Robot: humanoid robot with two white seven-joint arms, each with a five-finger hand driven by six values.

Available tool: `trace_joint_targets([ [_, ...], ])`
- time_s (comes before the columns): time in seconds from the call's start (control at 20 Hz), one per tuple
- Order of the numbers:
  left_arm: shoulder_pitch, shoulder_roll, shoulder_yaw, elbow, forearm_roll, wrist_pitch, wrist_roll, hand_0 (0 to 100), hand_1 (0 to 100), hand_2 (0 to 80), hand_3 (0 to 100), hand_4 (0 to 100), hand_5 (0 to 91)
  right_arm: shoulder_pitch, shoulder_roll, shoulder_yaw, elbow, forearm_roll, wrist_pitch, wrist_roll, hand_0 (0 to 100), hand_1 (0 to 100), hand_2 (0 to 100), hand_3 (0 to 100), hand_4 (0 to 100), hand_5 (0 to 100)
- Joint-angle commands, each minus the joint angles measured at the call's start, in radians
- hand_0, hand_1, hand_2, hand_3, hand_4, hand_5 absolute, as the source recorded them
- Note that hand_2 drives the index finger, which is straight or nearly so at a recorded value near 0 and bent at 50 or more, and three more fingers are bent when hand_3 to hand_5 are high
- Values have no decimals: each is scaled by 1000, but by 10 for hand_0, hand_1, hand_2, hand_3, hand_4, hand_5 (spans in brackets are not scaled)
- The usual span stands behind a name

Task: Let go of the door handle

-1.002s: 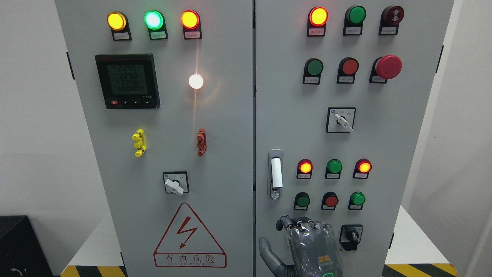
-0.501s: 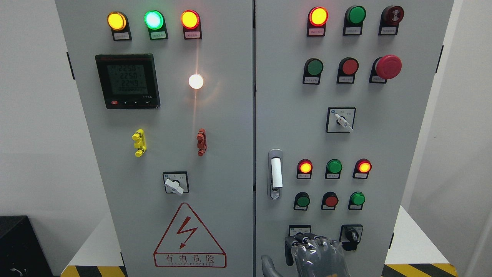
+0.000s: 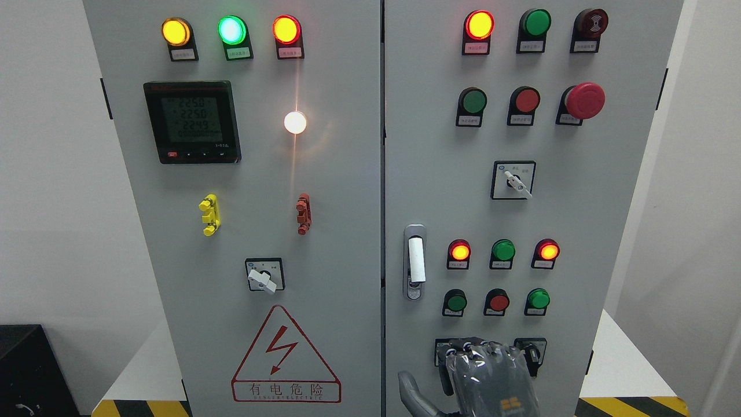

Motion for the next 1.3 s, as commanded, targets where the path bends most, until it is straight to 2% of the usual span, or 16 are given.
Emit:
trace_joint_targets([
  [0.0, -26, 0, 0, 29, 1, 0, 0, 120, 556, 0, 0, 0, 0, -117, 5, 0, 46, 6, 33, 17, 288, 251, 961, 1000, 1000, 1000],
  [0.1, -26, 0, 0, 29, 0, 0, 0, 120, 556, 0, 0, 0, 0, -147, 6, 14, 74, 9, 47, 18, 282, 258, 962, 1000, 1000, 1000],
  [0.5, -26, 0, 0, 29, 0, 0, 0, 120, 556, 0, 0, 0, 0, -181, 11, 16, 115, 40, 59, 20, 261, 305, 963, 1000, 1000, 1000],
  [0.75, -26, 0, 0, 29, 0, 0, 0, 120, 556, 0, 0, 0, 0, -242, 11, 17, 166, 38, 74, 20, 259, 315, 964, 1000, 1000, 1000],
  [1.25, -26, 0, 0, 29, 0, 0, 0, 120, 556, 0, 0, 0, 0, -259, 12, 28, 195, 35, 90, 20, 252, 330, 962, 1000, 1000, 1000],
])
